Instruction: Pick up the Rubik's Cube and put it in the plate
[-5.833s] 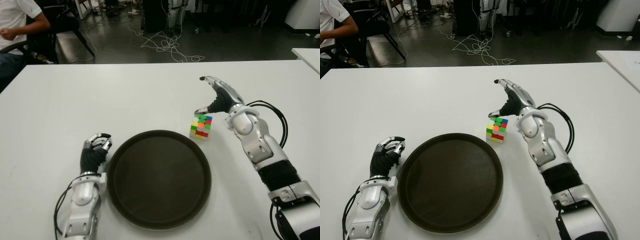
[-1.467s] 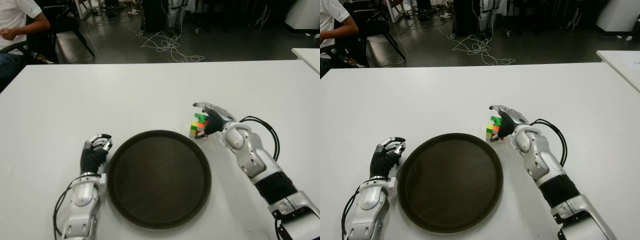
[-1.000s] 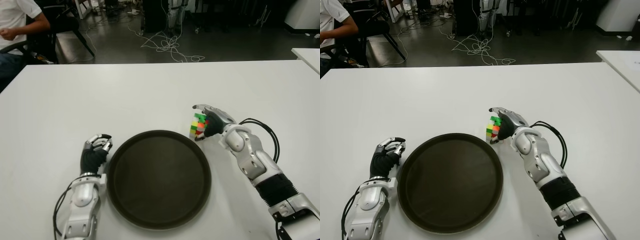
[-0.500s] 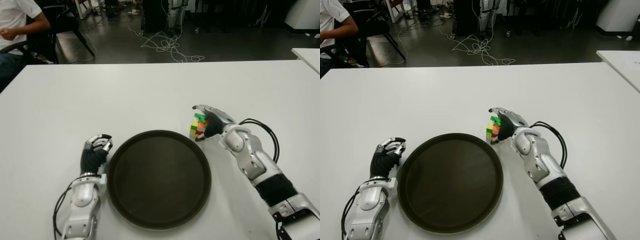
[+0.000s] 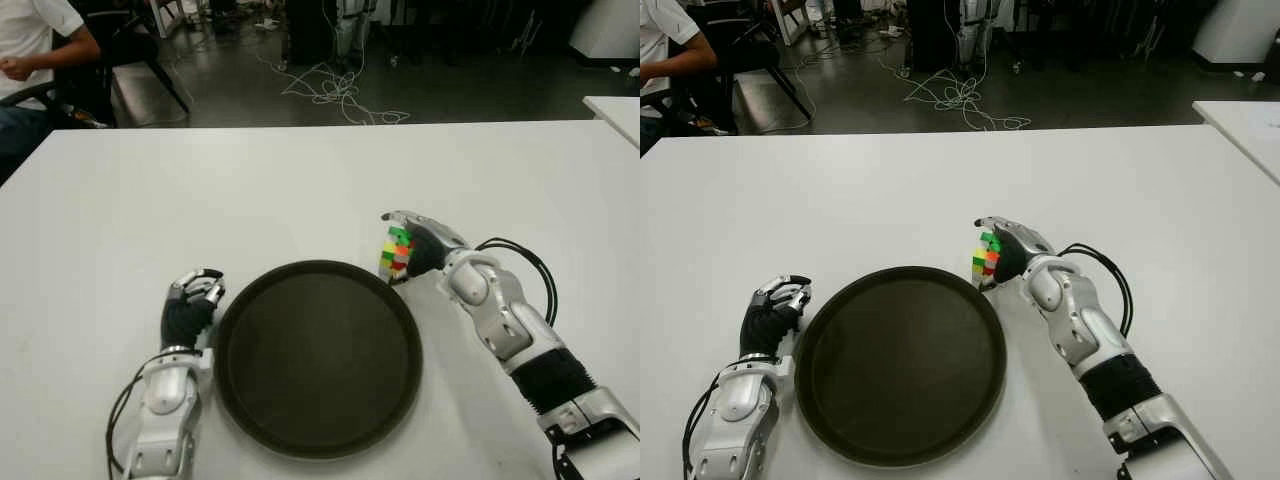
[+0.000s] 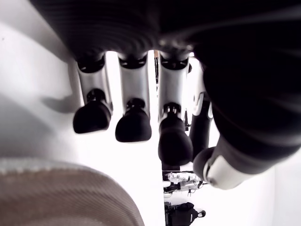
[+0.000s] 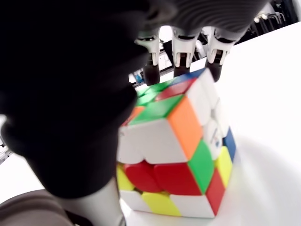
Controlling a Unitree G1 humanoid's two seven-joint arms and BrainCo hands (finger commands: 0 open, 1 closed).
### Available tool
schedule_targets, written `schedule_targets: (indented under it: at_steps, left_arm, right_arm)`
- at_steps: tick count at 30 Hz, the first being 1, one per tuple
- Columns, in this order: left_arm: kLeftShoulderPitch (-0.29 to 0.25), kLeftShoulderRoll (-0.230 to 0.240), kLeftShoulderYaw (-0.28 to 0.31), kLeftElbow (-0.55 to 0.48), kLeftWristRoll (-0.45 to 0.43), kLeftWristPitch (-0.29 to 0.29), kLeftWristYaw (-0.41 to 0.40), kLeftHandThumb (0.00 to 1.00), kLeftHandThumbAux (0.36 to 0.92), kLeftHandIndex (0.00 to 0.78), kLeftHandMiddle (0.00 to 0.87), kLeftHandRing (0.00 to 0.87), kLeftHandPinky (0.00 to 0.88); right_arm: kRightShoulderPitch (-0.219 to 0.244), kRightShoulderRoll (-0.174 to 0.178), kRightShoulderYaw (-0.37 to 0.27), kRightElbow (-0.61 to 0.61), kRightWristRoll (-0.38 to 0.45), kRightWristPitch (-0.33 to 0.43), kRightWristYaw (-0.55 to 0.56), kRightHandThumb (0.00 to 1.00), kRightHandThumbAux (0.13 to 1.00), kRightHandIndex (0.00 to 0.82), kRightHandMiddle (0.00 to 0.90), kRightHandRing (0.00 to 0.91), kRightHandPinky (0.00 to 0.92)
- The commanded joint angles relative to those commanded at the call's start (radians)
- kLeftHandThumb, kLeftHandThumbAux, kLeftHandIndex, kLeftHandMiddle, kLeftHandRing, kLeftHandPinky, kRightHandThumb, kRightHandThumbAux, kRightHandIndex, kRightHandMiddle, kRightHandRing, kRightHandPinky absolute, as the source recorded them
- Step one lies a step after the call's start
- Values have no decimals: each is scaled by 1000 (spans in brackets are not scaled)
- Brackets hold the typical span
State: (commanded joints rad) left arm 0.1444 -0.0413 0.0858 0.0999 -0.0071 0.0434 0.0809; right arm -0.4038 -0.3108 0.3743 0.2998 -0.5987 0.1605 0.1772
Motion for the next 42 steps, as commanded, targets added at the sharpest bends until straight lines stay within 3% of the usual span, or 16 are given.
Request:
schedule_targets:
  at_steps: [20,42]
  left_arm:
    - [-2,-2,4,8,-10,-8,-1,708,706,443,800,812,798]
    - [0,2,-9,-4,16,5,11,708,706,443,795,805,788]
  right_arm:
    - [-10,-3,5,27,-5,-30,-13,0,959,55,128,134,129]
    - [-56,16,3,87,-2,13,0,0,964,57,122,129,165]
